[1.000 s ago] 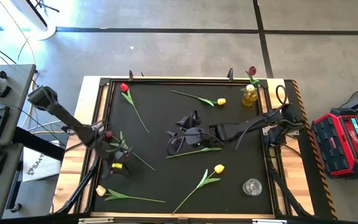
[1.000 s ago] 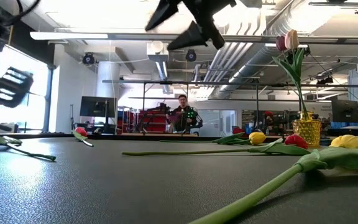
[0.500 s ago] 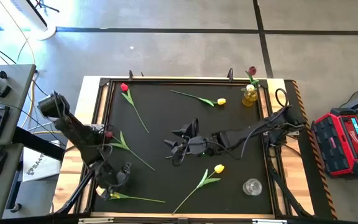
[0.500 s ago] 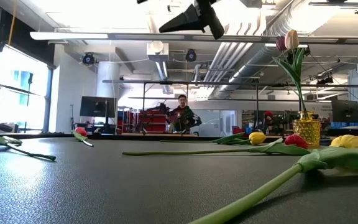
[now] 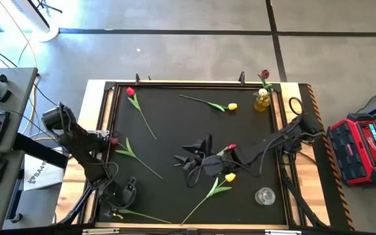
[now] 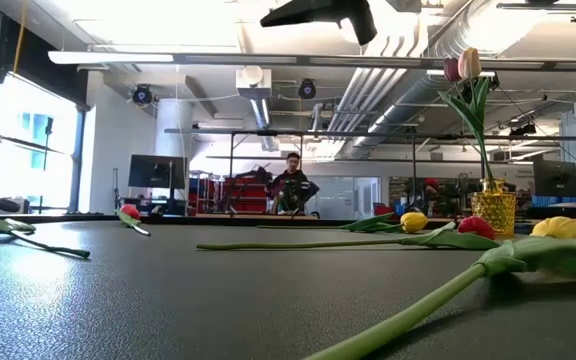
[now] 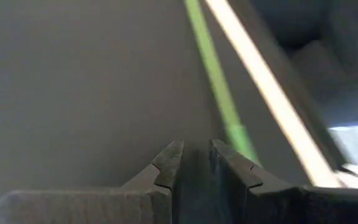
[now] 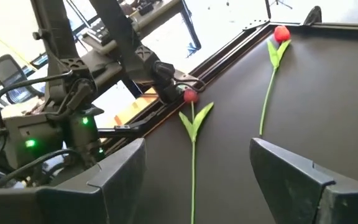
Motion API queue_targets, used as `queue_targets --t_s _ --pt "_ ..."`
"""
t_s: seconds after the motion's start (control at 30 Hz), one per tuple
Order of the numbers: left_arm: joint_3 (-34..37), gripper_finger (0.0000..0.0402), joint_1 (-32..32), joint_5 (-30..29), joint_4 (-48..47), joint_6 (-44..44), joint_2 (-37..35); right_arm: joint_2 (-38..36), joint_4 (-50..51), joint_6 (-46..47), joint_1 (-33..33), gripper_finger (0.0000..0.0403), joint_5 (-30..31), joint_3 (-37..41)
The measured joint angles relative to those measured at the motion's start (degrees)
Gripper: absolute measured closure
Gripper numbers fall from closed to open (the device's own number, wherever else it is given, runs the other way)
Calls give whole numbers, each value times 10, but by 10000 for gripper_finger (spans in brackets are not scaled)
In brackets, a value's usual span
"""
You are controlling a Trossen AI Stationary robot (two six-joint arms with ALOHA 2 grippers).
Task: Sort flowers into vase by color
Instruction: Put the white flower into the yellow flower vase
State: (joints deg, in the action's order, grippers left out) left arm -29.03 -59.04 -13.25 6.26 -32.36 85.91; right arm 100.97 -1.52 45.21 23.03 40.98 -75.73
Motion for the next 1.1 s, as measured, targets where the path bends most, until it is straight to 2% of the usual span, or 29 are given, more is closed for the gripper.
queue_targets --t_s 0.13,0.37,0.6,0.83,0.97,1.1 --pt "-15 341 6 -36 -69 -6 -18 0 0 15 6 128 15 0" --pt "-57 341 5 -35 -143 -50 -68 0 1 28 10 128 16 0" --pt "-73 337 -47 -15 -118 -52 -68 0 0 28 11 128 17 0" --pt "-72 291 -72 -78 -126 -63 -8 0 2 28 11 128 18 0" --pt "-72 256 -72 -79 -122 -45 13 0 4 28 11 128 17 0" --pt "-72 233 -72 -52 -99 -40 29 0 4 29 11 128 9 0"
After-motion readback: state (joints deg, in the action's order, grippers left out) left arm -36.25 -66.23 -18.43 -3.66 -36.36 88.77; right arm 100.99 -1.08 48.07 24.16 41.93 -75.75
